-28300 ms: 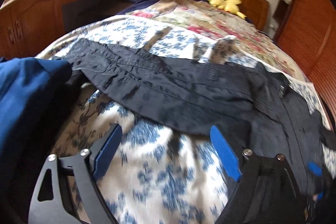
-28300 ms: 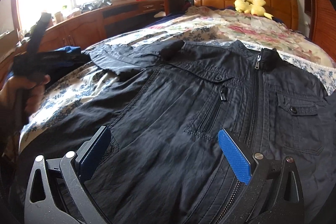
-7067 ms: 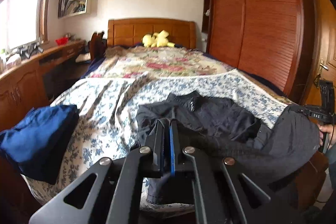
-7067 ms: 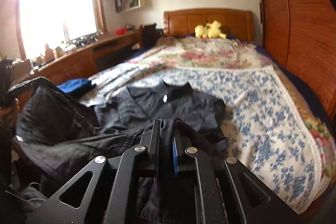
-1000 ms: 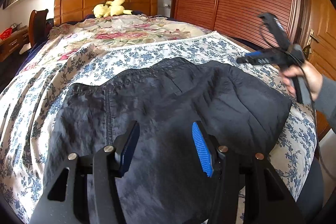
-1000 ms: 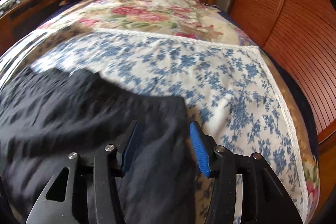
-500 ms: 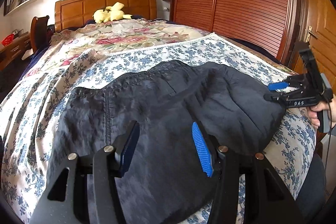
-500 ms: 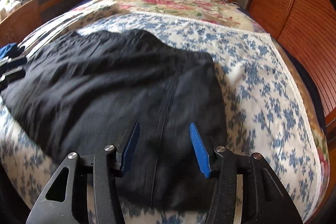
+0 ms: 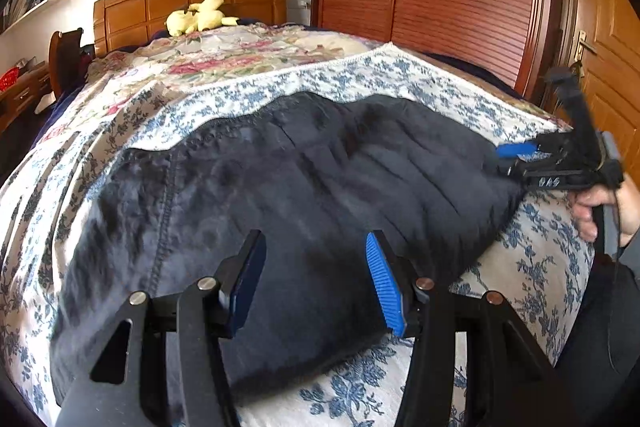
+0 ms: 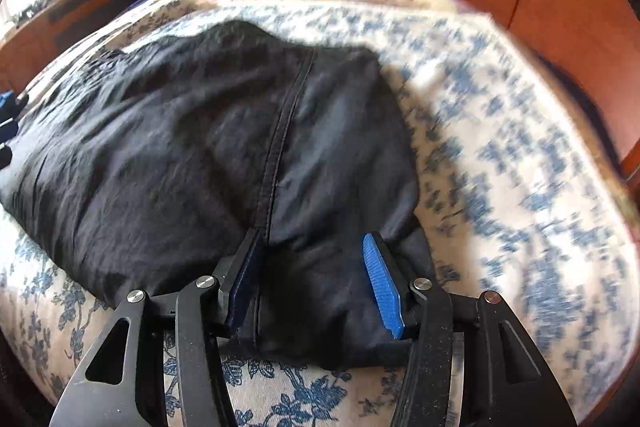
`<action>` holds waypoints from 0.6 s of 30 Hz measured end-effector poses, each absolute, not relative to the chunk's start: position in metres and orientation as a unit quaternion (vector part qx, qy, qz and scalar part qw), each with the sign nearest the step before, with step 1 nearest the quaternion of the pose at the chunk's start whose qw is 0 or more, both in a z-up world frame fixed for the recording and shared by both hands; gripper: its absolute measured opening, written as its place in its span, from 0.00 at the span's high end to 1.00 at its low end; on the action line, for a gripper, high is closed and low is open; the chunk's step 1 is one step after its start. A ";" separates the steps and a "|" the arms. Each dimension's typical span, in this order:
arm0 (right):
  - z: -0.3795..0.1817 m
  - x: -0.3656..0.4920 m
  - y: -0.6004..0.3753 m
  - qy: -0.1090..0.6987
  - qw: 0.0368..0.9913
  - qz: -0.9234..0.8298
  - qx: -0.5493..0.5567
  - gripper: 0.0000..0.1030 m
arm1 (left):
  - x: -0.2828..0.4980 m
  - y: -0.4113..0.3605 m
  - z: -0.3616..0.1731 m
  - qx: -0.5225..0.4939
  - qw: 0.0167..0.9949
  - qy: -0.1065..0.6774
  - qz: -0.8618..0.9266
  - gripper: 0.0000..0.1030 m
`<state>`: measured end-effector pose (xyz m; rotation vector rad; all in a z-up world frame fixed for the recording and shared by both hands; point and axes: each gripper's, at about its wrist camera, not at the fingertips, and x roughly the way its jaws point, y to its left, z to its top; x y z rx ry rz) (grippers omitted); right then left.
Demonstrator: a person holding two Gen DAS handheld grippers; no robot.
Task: Fold large clothes
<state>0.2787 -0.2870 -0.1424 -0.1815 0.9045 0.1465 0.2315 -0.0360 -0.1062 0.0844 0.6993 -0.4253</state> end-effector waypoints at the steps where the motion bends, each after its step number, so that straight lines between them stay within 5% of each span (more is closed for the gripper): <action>1: -0.139 0.276 -0.284 0.428 0.896 0.070 -0.091 0.49 | 0.231 -0.038 -0.108 0.042 0.916 0.343 -0.206 0.50; 18: -0.133 0.282 -0.179 0.390 0.891 0.215 -0.085 0.49 | 0.226 -0.034 -0.133 0.037 0.910 0.370 -0.183 0.50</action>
